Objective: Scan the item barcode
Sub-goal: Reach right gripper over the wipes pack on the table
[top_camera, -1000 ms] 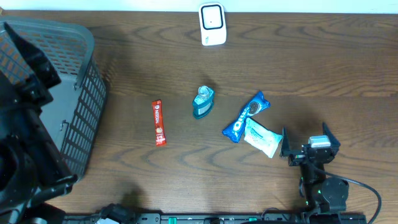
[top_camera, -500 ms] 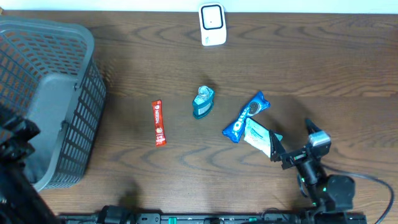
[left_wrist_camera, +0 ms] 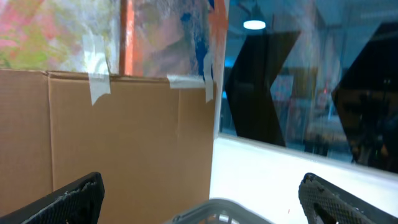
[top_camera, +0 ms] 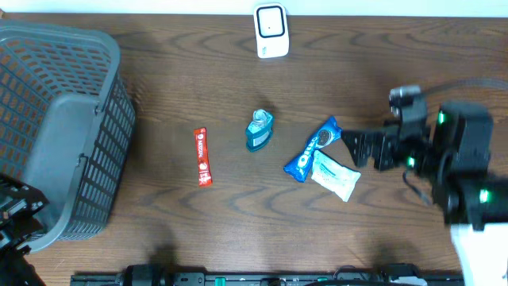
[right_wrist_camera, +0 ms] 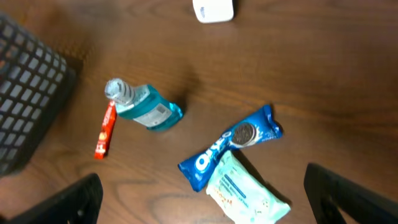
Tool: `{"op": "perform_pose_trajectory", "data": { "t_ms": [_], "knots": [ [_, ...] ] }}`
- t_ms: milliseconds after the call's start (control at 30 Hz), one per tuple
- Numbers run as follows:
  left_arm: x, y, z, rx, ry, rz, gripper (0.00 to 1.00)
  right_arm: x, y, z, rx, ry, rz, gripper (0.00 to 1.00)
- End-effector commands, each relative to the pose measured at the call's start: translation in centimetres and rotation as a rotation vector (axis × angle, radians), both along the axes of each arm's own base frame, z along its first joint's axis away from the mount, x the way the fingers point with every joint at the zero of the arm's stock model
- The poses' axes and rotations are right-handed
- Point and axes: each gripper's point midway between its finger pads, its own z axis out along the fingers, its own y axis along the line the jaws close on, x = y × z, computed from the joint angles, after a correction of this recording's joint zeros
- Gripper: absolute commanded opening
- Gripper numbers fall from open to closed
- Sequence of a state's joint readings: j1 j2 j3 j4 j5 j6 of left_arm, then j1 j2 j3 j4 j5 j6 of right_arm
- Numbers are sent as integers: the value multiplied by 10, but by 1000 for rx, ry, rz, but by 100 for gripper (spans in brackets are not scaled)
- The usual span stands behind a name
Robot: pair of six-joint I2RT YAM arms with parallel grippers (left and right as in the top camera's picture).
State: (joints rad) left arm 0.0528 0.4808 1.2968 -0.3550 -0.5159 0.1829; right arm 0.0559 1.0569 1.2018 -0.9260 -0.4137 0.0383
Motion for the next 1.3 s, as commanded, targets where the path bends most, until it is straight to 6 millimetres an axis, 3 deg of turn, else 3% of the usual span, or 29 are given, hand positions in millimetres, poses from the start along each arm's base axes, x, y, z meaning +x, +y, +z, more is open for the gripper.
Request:
{"op": "perform_pose_trajectory", "data": {
  "t_ms": [0, 200, 267, 300, 367, 400, 500, 533, 667, 800, 833, 967, 1033, 1167, 1267],
  "knots": [
    [-1, -4, 4, -7, -34, -29, 100, 19, 3, 11, -22, 45, 39, 99],
    [-4, -3, 6, -25, -54, -28, 100, 34, 23, 7, 36, 59, 162, 99],
    [-7, -3, 6, -25, -56, -26, 100, 42, 21, -1, 56, 97, 122, 78],
    [-7, -3, 6, -25, -59, -27, 100, 45, 19, -7, 79, 144, 70, 77],
    [-11, -3, 7, -24, -67, -28, 100, 50, 10, -28, 112, 281, -85, 99],
    [-12, -3, 7, -24, -70, -28, 100, 53, 6, -41, 112, 342, -153, 95],
    [-14, -3, 7, -24, -75, -28, 100, 58, 1, -76, 108, 505, -331, 71],
    [-15, -4, 7, -24, -77, -28, 100, 58, 3, -90, 113, 570, -391, 70],
    [-17, -4, 8, -23, -83, -28, 100, 57, 21, -125, 111, 714, -455, 91],
    [-20, -4, 8, -23, -90, -29, 100, 52, 42, -156, 49, 797, -394, 90],
    [-21, -4, 8, -25, -92, -30, 100, 50, 43, -160, 31, 806, -372, 86],
    [-21, -4, 8, -25, -93, -30, 100, 38, 39, -167, -28, 849, -367, 93],
    [-21, -4, 8, -25, -93, -30, 100, 31, 37, -165, -79, 836, -295, 99],
    [-21, -4, 9, -26, -94, -30, 100, 11, 40, -157, -160, 825, -151, 99],
    [-21, -4, 8, -40, -105, -37, 100, -4, 30, -156, -280, 829, -143, 99]
  ]
}}
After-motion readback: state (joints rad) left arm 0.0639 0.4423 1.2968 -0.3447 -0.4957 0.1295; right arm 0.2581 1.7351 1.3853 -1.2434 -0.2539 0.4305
